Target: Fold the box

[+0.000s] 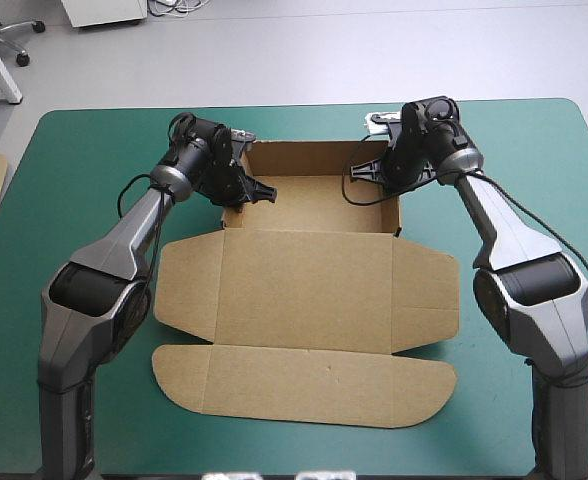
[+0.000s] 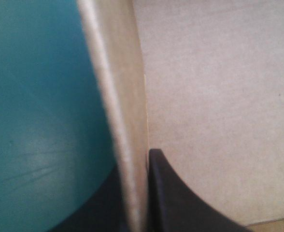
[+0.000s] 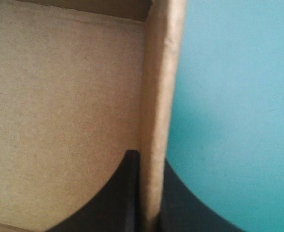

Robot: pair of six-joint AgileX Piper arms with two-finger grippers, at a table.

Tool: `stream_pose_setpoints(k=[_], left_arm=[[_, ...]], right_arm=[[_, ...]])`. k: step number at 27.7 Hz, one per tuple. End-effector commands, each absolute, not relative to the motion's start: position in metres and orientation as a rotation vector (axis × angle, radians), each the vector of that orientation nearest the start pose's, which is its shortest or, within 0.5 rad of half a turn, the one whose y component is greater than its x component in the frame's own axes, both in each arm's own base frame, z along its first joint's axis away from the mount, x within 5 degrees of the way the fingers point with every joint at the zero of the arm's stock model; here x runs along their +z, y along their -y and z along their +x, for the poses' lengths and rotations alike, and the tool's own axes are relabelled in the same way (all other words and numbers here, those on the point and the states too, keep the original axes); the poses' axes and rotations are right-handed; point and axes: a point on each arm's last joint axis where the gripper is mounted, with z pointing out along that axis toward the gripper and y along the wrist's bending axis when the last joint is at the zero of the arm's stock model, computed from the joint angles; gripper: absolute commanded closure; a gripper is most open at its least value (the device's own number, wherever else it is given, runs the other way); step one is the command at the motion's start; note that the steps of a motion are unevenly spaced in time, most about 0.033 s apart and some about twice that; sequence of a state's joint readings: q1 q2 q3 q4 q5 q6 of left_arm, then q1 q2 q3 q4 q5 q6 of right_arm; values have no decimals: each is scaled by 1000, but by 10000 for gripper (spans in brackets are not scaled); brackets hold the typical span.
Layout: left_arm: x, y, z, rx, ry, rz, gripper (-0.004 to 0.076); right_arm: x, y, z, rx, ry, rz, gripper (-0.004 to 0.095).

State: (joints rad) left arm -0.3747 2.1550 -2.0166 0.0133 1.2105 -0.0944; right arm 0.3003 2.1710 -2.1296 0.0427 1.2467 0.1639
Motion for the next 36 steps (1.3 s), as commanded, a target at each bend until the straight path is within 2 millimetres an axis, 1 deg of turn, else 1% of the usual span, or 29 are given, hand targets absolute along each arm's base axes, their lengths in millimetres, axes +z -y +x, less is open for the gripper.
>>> stream_pose_setpoints(k=[1,3,6,13,17,20,22,23,25,27,29,30,31,36], left_arm=[[277,162,432,-38,-2785,435,738],[271,161,435,-11,-2788,434,738],[266,163,437,-10,-2788,435,738],[266,161,437,14,-2789,455,738],[269,162,436,-9,-2780,449,738],[279,163,435,-40,-2743,446,725],[283,163,434,-43,-2729,447,672],[285,163,434,-44,-2724,446,623],[286,162,432,-46,-2727,445,507],[288,163,431,-57,-2734,444,360],[289,163,430,-68,-2740,442,257],[288,163,429,-69,-2746,443,223],[291,163,428,-76,-2743,441,210],[306,165,424,-143,-2692,441,212]], right_arm=[[307,-142,447,147,-2706,-261,925],[299,-143,450,138,-2721,-265,925],[295,-144,451,134,-2731,-260,921],[295,-144,451,140,-2730,-272,910],[301,-144,449,149,-2719,-274,796],[309,-143,446,149,-2699,-273,707],[314,-142,444,154,-2691,-259,649],[316,-142,443,155,-2686,-259,624],[319,-142,442,157,-2680,-258,581],[323,-141,441,162,-2673,-254,554],[327,-141,439,166,-2665,-253,543],[328,-141,438,167,-2661,-253,543],[333,-140,436,169,-2652,-252,543],[349,-138,429,175,-2616,-250,543]])
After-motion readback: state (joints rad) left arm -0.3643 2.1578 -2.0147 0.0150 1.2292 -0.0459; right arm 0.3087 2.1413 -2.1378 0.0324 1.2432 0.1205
